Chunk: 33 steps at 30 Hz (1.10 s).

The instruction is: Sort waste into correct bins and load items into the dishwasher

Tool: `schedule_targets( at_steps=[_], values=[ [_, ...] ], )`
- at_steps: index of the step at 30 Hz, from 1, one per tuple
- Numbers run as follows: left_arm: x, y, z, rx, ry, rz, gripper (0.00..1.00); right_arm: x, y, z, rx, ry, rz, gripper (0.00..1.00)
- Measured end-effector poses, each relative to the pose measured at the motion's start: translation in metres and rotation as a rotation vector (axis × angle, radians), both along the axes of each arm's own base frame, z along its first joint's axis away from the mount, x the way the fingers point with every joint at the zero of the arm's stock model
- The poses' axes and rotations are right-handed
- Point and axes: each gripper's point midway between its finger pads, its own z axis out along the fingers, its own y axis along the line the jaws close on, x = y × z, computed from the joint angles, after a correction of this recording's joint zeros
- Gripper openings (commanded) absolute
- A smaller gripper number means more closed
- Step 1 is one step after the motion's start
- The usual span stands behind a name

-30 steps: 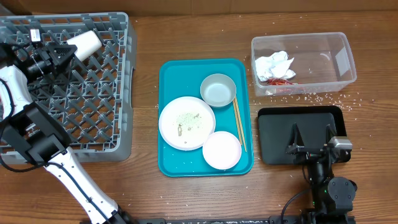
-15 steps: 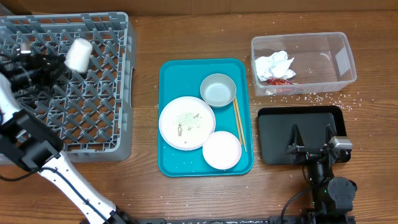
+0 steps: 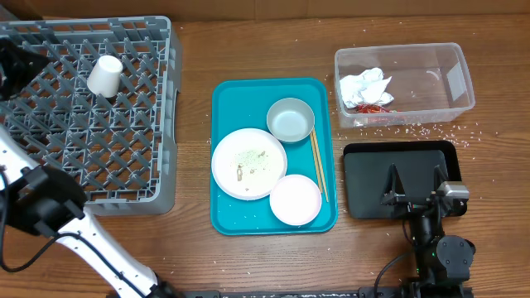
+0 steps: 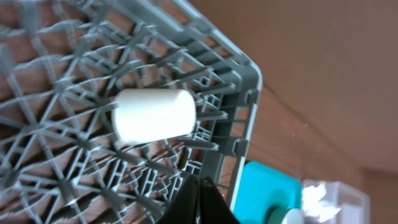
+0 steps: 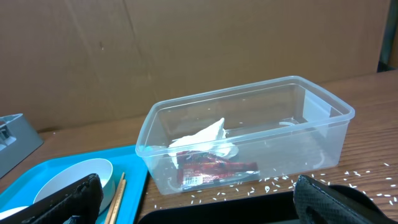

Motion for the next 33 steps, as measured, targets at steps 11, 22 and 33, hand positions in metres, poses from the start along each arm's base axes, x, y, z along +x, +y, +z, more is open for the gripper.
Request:
schedule_targets(
  at_steps=[11, 22, 33],
  values=[
    [0.053, -0.087, -0.051, 0.524, 0.228, -0.094, 0.04, 0.0, 0.0, 0.0, 0.0, 0.0, 0.0, 1.0],
    [0.056, -0.061, -0.092, 0.756, 0.39, -0.018, 0.04, 0.0, 0.0, 0.0, 0.0, 0.0, 0.0, 1.0],
    [0.073, -0.058, -0.108, 0.748, 0.358, -0.01, 0.04, 0.0, 0.0, 0.0, 0.0, 0.0, 0.0, 1.0]
  ],
)
